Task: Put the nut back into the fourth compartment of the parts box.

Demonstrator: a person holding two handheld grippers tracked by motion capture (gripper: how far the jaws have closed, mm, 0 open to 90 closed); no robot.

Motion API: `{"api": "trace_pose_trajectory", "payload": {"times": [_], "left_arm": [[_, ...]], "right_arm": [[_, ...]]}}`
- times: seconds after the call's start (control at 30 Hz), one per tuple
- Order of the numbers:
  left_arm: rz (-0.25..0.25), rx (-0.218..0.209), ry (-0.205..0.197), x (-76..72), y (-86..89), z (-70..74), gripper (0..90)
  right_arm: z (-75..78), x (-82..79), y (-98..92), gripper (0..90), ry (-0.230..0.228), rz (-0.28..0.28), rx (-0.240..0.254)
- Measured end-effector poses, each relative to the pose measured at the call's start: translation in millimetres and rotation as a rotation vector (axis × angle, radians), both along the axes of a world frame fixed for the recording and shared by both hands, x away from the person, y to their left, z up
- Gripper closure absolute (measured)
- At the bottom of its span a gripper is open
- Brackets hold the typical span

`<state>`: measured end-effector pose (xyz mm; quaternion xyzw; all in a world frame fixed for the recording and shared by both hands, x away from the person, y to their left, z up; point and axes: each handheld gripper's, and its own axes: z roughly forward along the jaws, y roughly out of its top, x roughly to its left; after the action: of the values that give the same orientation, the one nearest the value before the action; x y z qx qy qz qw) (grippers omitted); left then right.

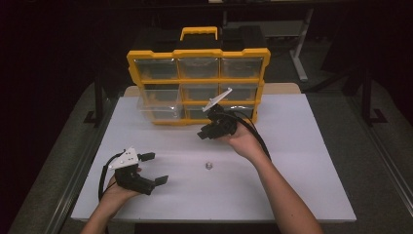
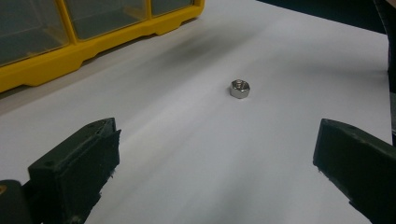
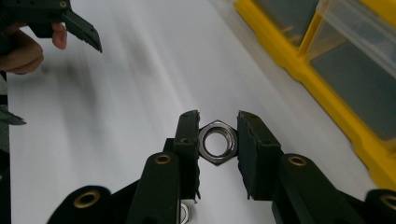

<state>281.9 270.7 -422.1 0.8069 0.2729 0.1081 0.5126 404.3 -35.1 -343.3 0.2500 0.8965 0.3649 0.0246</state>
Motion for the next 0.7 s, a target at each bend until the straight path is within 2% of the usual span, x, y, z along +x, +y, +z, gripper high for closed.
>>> {"api": "trace_pose_trajectory", "payload": {"times": [0.03, 0.13, 0.17, 0.7], "left_arm": [[-0.002, 0.002, -0.004, 0.3, 0.1, 0.1, 0.2], [-0.005, 0.004, -0.009, 0.7, 0.4, 0.1, 0.2], [-0.005, 0.003, -0.01, 0.7, 0.4, 0.1, 0.2], [-0.006, 0.001, -0.011, 1.1, 0.9, 0.3, 0.2]], "right_arm": [[1.6, 1.3, -0.1, 69.2, -0.011, 0.008, -0.001], [10.5, 2.0, 2.6, 69.2, -0.002, -0.004, 0.011], [12.2, 4.2, 2.4, 69.2, -0.03, 0.011, 0.005], [56.6, 18.7, 15.9, 69.1, -0.074, 0.011, 0.035]]}}
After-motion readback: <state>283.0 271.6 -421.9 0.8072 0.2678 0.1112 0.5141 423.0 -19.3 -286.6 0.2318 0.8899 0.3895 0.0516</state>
